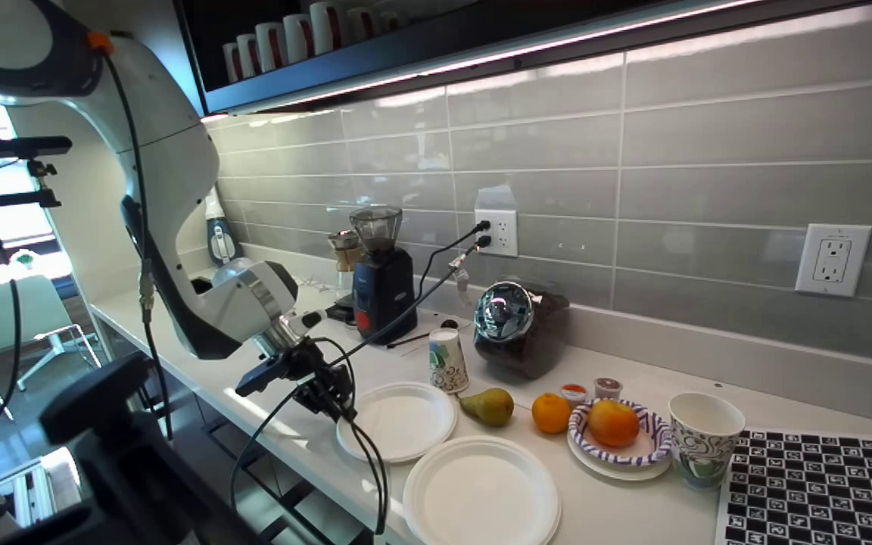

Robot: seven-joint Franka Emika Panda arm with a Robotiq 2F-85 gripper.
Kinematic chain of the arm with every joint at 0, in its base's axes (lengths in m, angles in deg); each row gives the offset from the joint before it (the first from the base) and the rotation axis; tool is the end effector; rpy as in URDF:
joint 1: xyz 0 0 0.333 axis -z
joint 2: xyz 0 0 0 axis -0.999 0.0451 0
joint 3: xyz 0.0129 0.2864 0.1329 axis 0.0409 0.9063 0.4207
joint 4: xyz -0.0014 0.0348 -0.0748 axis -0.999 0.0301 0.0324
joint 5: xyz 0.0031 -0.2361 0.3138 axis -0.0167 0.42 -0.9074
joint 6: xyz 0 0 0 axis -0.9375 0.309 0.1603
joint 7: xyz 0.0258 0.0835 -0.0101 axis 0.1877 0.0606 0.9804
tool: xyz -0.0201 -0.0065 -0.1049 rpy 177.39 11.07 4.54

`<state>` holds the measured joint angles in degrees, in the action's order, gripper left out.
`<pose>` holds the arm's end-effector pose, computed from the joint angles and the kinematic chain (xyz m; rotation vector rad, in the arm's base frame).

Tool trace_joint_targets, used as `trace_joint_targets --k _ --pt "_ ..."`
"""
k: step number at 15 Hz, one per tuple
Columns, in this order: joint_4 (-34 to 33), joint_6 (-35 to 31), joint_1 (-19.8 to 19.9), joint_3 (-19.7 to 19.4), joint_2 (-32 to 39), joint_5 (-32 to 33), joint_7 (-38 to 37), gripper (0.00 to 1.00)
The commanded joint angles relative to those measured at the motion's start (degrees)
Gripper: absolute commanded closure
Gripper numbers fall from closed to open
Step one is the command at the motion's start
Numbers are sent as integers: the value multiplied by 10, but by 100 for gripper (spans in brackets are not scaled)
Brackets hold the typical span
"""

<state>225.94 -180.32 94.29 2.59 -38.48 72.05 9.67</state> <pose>0.4504 0.0105 0.1078 2.5340 0.5520 0.1850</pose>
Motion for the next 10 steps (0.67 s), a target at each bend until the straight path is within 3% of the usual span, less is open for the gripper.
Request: trace_joint_targets --k 1,3,10 --pt "-11 -2 -3 -4 10 32 -31 80" --pt "-7 6 -5 -2 3 28 -37 92" --pt "7 23 -7 2 -16 -3 -28 100"
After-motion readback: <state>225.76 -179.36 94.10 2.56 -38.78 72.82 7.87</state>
